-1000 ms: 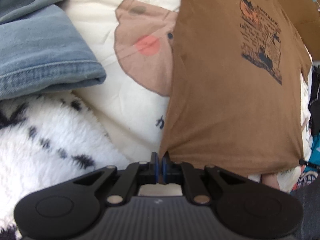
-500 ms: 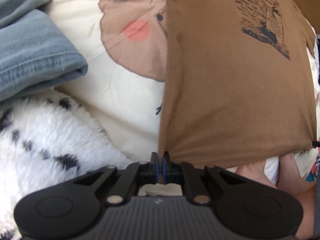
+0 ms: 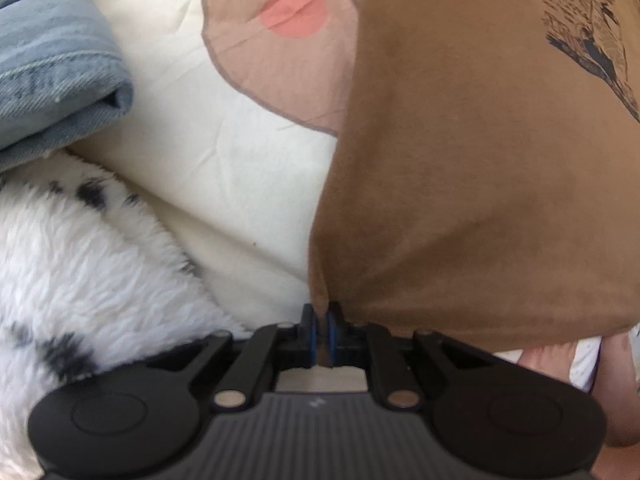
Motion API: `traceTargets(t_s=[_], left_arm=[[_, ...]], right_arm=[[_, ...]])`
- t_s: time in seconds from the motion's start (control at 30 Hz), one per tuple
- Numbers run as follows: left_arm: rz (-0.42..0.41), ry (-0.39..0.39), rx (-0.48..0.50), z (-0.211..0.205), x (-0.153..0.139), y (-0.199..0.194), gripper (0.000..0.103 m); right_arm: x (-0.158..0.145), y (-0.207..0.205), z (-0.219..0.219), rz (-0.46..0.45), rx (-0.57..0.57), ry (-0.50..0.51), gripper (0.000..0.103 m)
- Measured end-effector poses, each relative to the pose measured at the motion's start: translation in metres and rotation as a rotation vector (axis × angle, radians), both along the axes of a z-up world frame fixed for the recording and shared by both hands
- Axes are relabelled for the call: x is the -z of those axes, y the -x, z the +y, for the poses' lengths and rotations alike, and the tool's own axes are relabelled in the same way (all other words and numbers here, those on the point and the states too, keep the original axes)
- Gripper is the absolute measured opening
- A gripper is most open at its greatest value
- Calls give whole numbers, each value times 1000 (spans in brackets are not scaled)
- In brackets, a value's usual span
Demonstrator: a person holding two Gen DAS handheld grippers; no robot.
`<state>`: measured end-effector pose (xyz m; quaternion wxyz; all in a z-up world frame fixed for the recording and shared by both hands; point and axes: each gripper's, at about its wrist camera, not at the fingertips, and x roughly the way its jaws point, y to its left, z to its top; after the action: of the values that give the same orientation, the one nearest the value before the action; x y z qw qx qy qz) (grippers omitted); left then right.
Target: Fold clothes
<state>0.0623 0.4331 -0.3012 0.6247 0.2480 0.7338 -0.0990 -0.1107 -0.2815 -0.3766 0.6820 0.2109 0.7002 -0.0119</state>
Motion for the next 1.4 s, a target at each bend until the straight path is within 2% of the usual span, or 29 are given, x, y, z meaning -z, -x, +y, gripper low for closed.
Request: traceTargets(t_s=[0.17, 0.3, 0.4, 0.63, 0.87, 1.03, 1.2, 1.4], left_arm=[[-3, 15, 25, 2, -29, -9, 13], [-34, 27, 64, 4, -60, -21, 12], [-68, 58, 83, -3, -70, -34, 13], [-150, 137, 104, -21, -89, -64, 12], [-230, 239, 215, -87, -64, -91, 12], [-277, 240, 241, -118, -35, -114, 12], [-326, 220, 257, -142, -24, -137, 13], [-312, 218, 216, -149, -4, -166, 14]], right_arm=[[-24, 0, 0, -10, -47, 32, 12], [-49, -1, -14, -58, -35, 56, 14], [-67, -2, -26, -103, -15, 71, 22], [-90, -15, -33, -191, 24, 98, 23], [-94, -32, -30, -280, 73, 110, 24], [-92, -51, -30, -359, 101, 170, 24], [-87, -78, -34, -410, 106, 221, 24], [-86, -124, -51, -474, 142, 248, 24]])
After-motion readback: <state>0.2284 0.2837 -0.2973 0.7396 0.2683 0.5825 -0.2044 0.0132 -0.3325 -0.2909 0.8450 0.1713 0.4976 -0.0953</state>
